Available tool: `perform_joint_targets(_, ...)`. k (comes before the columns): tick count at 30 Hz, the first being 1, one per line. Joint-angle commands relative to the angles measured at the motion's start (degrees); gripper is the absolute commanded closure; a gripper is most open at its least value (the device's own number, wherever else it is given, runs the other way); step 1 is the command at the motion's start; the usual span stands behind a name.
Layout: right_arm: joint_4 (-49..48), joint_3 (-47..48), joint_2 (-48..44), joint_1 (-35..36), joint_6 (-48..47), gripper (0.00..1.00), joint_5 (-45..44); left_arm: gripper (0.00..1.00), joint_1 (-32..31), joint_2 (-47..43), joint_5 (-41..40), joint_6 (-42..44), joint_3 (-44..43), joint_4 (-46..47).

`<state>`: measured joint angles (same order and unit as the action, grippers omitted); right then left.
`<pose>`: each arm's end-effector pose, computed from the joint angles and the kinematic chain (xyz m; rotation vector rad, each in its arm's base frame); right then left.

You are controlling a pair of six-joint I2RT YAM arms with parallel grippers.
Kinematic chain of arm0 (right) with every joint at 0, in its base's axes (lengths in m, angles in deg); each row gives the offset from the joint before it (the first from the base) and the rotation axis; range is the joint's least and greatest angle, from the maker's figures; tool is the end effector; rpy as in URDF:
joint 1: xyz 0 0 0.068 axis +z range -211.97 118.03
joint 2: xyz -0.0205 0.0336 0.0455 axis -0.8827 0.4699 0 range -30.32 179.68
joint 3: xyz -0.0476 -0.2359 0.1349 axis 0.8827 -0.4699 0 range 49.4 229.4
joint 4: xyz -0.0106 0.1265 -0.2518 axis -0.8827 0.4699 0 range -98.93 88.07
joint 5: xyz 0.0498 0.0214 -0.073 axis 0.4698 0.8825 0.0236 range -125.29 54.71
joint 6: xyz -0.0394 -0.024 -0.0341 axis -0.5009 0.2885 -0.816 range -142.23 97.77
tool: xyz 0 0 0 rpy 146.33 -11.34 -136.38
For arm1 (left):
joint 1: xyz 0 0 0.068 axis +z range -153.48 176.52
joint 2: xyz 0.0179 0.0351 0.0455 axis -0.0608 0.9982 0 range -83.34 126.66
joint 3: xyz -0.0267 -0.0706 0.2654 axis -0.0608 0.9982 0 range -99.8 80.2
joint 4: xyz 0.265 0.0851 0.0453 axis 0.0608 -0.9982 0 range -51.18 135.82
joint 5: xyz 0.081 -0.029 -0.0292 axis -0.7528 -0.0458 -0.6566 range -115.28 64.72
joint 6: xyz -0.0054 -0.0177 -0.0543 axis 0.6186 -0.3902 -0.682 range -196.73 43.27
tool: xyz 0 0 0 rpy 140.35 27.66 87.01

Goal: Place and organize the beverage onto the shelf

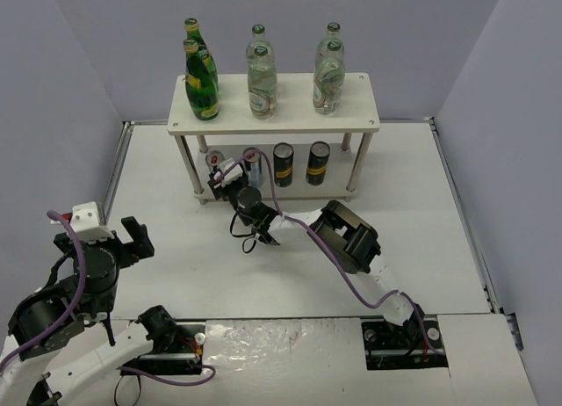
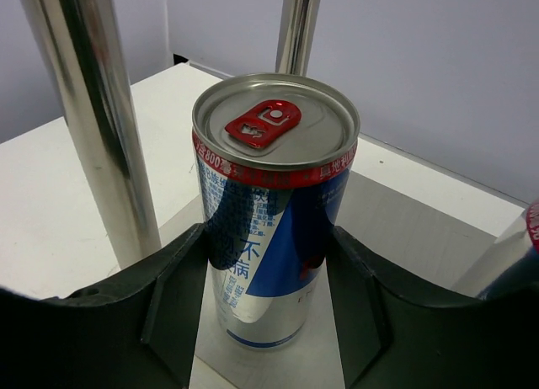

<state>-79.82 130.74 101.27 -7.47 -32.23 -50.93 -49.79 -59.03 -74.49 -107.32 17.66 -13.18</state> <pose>0.3109 0.4170 0.1865 -0.4450 1.1577 0.5111 0.0519 -0.0097 0.4001 -0.3038 1.7804 -0.1215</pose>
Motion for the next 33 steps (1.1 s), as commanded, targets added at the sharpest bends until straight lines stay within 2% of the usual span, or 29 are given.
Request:
perform_joint_targets(1, -15.06, 2.59, -0.81, -0.45, -0.37, 0.96, -2.73, 0.06, 0.25, 1.08, -0.1, 0.62, -0.65, 1.35)
perform_joint_targets(7, -14.62, 1.98, -0.81, -0.89, 1.21, 0.84, -4.4, 0.06, 0.25, 1.61, 0.08, 0.53, -0.65, 1.26)
perform_joint_targets(8, -14.71, 1.63, -0.98, -0.89, 1.47, 0.76, -4.23, 0.06, 0.25, 1.61, 0.17, 0.62, -0.65, 1.26)
perform_joint_targets(10, -14.45, 1.37, -1.51, -0.8, 1.82, 0.65, -3.26, 0.06, 0.25, 1.52, 0.43, 0.79, -0.47, 1.52)
perform_joint_targets(11, -13.84, 1.28, -1.69, -0.71, 2.17, 0.55, -2.91, 0.06, 0.25, 1.61, 0.52, 0.79, -0.47, 1.52)
perform_joint_targets(12, -13.49, 1.28, -2.04, -0.71, 2.26, 0.49, -2.65, 0.06, 0.25, 1.87, 0.61, 0.88, -0.56, 1.52)
perform_joint_targets(13, -13.13, 1.19, -2.21, -0.54, 2.35, 0.35, -2.56, 0.06, 0.25, 2.05, 0.61, 0.88, -0.56, 1.44)
perform_joint_targets(15, -13.13, 0.75, -2.74, -0.45, 2.44, 0.25, -2.55, 0.06, 0.25, 2.23, 0.69, 0.88, -0.65, 1.43)
perform_joint_targets(22, -15.31, -2.4, -5.55, 0.34, 3.85, 0.17, -3.87, 0.06, 0.25, 2.23, 1.05, 0.97, -0.47, 1.79)
perform_joint_targets(33, -18.4, -8.12, -9.33, 2.36, 4.02, 0.16, -4.93, 0.06, 0.25, 2.58, 1.05, 0.97, -0.39, 1.79)
